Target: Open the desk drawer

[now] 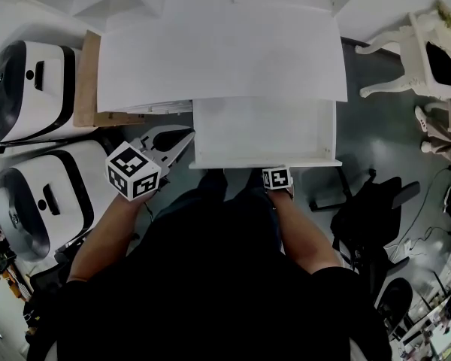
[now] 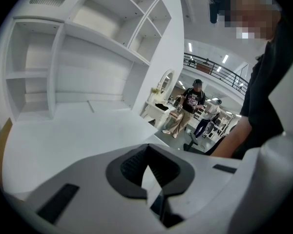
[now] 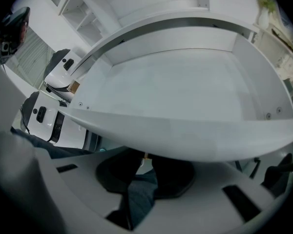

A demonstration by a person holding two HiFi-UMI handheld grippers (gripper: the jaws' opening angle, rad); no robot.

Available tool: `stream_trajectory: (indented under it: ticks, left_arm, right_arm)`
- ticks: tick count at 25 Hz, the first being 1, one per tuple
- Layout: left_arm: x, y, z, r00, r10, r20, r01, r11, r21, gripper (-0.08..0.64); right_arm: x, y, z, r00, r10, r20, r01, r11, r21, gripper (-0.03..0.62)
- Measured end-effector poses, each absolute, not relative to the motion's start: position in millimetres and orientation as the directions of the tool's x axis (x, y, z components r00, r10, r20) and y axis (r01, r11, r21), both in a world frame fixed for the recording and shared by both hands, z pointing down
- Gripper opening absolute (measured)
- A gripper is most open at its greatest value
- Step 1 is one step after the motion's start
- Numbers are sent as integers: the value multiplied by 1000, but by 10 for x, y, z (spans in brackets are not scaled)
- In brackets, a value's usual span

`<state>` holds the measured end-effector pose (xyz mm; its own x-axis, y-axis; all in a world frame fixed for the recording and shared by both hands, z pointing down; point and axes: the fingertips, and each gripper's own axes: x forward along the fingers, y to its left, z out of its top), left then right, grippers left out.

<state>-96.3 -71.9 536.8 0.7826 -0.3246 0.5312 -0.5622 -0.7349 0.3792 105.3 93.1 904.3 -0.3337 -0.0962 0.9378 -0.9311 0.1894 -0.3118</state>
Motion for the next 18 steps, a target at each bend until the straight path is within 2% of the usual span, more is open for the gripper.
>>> stream_trajectory:
  ticks: [18]
  left_arm:
    - [-902,-668,5383,786,-312,533,-553,-740,383,9]
  right_arm:
    - [1062,939,9051,-350,-96,932,-927,178,-330,74]
